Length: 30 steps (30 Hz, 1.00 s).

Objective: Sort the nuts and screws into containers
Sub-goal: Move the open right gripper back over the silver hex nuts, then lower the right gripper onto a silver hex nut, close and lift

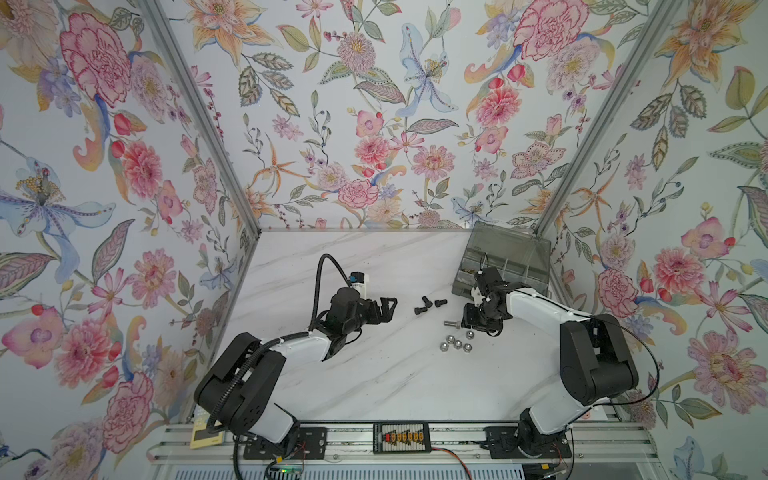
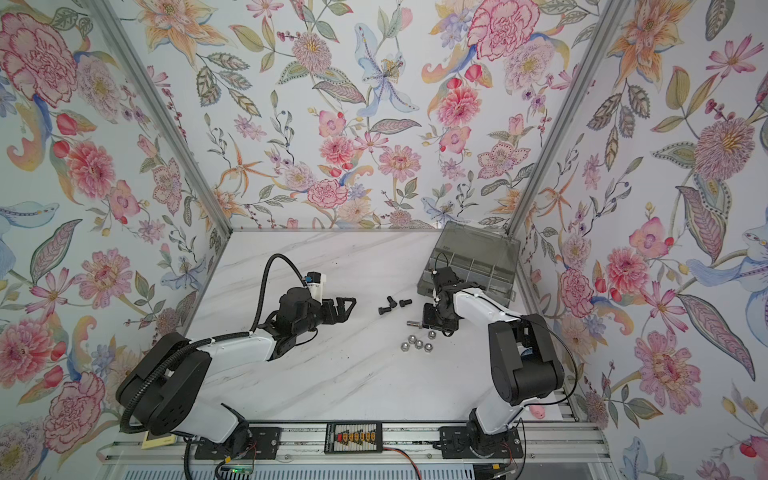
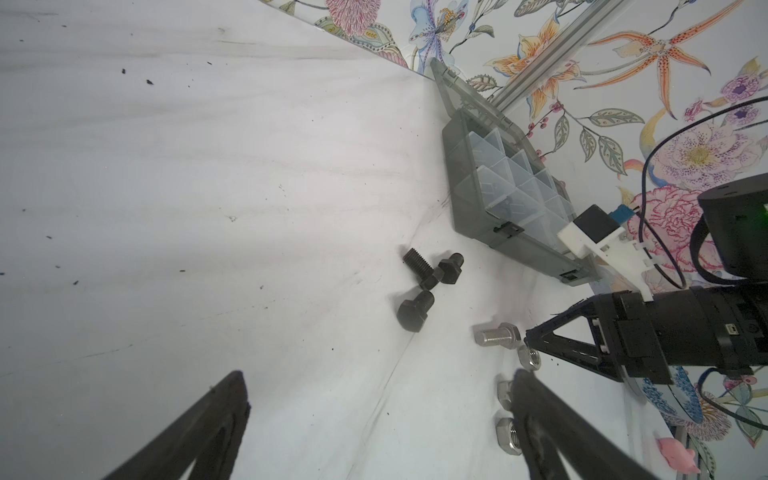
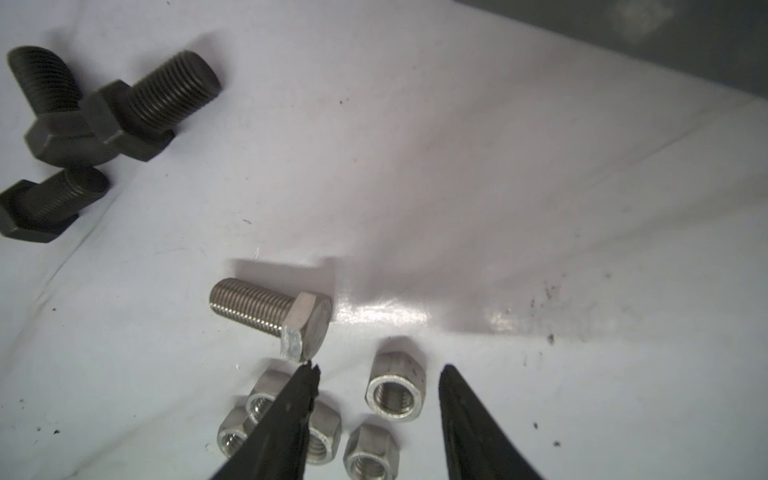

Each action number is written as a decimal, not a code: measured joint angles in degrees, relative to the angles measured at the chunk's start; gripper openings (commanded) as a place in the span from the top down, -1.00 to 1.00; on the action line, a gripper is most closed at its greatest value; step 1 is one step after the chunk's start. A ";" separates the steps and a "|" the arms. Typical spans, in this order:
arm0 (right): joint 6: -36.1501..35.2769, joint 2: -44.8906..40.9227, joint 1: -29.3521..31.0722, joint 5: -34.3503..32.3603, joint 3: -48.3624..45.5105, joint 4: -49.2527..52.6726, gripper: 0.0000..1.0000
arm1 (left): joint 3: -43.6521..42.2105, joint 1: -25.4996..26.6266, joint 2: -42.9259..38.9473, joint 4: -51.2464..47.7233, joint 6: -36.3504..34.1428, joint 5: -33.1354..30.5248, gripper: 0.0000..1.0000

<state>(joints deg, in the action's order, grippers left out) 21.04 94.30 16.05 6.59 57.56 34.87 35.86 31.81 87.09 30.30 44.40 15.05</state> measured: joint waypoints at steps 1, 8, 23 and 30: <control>0.15 0.00 0.13 -0.17 -0.04 -0.04 -0.02 | 0.00 0.00 0.00 0.00 0.00 0.00 -0.99; 1.11 0.07 1.22 -1.92 -1.55 -0.11 -0.02 | 0.00 0.00 0.00 0.00 0.00 0.00 -0.99; 2.23 1.81 2.54 -4.11 -1.92 -0.17 0.13 | 0.00 0.00 0.02 0.46 0.00 0.00 -0.99; 2.67 2.12 2.91 -4.72 -1.97 -0.20 0.46 | 0.00 0.00 0.02 0.48 0.00 0.02 -0.99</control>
<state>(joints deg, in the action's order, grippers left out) 23.70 96.42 18.96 1.87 55.59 34.68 35.86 31.81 87.11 30.79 44.40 15.07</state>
